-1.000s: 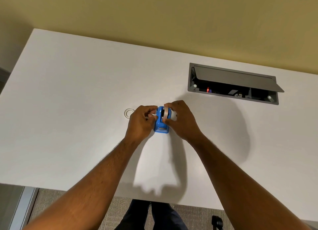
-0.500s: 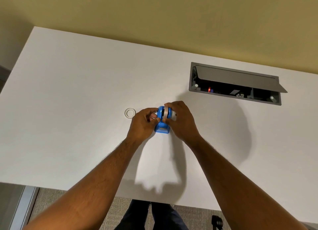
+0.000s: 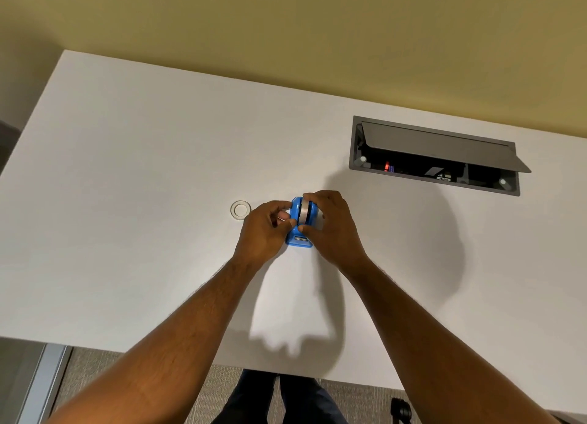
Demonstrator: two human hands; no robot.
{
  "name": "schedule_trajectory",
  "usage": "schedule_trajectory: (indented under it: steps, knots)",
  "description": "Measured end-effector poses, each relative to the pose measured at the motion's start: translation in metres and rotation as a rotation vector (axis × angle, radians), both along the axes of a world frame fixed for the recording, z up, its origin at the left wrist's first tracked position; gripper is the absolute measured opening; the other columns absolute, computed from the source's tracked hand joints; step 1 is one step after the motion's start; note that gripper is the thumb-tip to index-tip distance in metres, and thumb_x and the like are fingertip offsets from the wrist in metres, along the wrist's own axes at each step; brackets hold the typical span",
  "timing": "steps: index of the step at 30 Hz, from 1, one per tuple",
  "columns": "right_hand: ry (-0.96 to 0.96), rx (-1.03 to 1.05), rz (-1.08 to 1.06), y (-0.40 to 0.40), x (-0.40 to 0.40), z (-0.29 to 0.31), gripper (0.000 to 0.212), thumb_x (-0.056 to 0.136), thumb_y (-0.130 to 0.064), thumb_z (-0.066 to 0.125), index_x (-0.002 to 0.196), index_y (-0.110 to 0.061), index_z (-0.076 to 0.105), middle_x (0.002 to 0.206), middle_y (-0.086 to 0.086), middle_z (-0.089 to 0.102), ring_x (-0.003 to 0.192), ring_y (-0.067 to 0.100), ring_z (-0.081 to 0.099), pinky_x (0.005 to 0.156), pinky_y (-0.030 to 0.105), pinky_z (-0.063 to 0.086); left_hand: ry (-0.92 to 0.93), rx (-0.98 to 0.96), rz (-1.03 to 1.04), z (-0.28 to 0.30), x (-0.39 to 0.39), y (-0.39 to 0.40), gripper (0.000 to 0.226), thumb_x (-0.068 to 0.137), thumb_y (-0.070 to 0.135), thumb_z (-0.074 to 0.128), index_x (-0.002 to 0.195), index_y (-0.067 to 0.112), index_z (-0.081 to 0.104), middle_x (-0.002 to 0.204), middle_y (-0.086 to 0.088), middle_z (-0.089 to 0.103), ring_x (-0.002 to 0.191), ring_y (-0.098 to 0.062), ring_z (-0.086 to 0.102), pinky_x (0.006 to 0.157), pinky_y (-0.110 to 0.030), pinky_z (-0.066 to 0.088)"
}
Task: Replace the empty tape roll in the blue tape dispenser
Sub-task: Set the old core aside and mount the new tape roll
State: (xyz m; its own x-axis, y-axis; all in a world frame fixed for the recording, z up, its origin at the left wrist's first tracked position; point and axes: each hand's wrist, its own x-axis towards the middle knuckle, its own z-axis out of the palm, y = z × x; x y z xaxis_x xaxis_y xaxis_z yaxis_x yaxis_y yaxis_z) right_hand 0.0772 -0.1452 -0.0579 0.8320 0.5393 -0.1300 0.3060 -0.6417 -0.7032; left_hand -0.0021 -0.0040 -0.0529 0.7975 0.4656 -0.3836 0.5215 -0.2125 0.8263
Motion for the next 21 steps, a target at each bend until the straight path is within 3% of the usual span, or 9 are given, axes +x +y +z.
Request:
schedule_trajectory:
  steps: [2,5,9,16,19,21]
  knots:
    - [-0.025,-0.007,0.019,-0.003,-0.003,0.002,0.052,0.081,-0.015,0.075,0.13,-0.016,0.056,0.127,0.003,0.058,0.114,0.016,0.052,0.094,0.012,0.035,0.001,0.004,0.019,0.0,0.0,-0.001,0.027,0.091,0.016,0.073,0.119,0.017,0.071,0.098,-0.002,0.073,0.093,-0.024,0.071,0.091,-0.041,0.06]
    - [-0.052,0.013,0.027,-0.007,-0.011,0.005,0.05,0.085,-0.004,0.066,0.133,-0.013,0.056,0.134,0.007,0.057,0.122,0.022,0.052,0.104,0.023,0.039,0.005,-0.002,0.052,0.001,-0.001,-0.003,0.023,0.09,0.014,0.073,0.112,0.018,0.072,0.093,0.0,0.072,0.089,-0.022,0.072,0.088,-0.039,0.06]
    - [-0.061,0.038,0.009,-0.01,-0.019,0.007,0.056,0.082,0.006,0.059,0.134,-0.015,0.055,0.137,0.005,0.053,0.126,0.019,0.05,0.104,0.02,0.035,-0.025,0.025,0.11,0.002,-0.005,-0.009,0.011,0.092,0.011,0.065,0.098,0.017,0.071,0.094,0.001,0.073,0.087,-0.019,0.071,0.079,-0.035,0.06]
    - [-0.065,0.035,-0.002,-0.011,-0.023,0.008,0.056,0.084,0.011,0.055,0.135,-0.013,0.055,0.14,0.007,0.051,0.128,0.017,0.049,0.101,0.005,0.03,0.052,-0.015,0.096,0.005,-0.007,-0.015,0.017,0.084,0.008,0.062,0.08,0.019,0.074,0.087,0.006,0.071,0.081,-0.008,0.067,0.067,-0.017,0.05]
    - [-0.073,0.03,-0.004,-0.011,-0.024,0.007,0.055,0.085,0.011,0.055,0.135,-0.012,0.056,0.139,0.008,0.052,0.128,0.019,0.05,0.103,0.014,0.035,0.036,-0.032,0.056,0.003,-0.006,-0.016,0.019,0.085,0.011,0.062,0.07,0.005,0.07,0.072,-0.012,0.069,0.067,-0.018,0.064,0.064,-0.03,0.052]
    - [-0.079,0.033,-0.003,-0.011,-0.024,0.007,0.054,0.085,0.011,0.055,0.134,-0.012,0.056,0.139,0.008,0.052,0.127,0.02,0.051,0.103,0.017,0.037,0.021,-0.066,0.058,0.002,-0.006,-0.016,0.027,0.087,0.017,0.061,0.072,-0.006,0.065,0.073,-0.027,0.064,0.06,-0.024,0.056,0.061,-0.035,0.047]
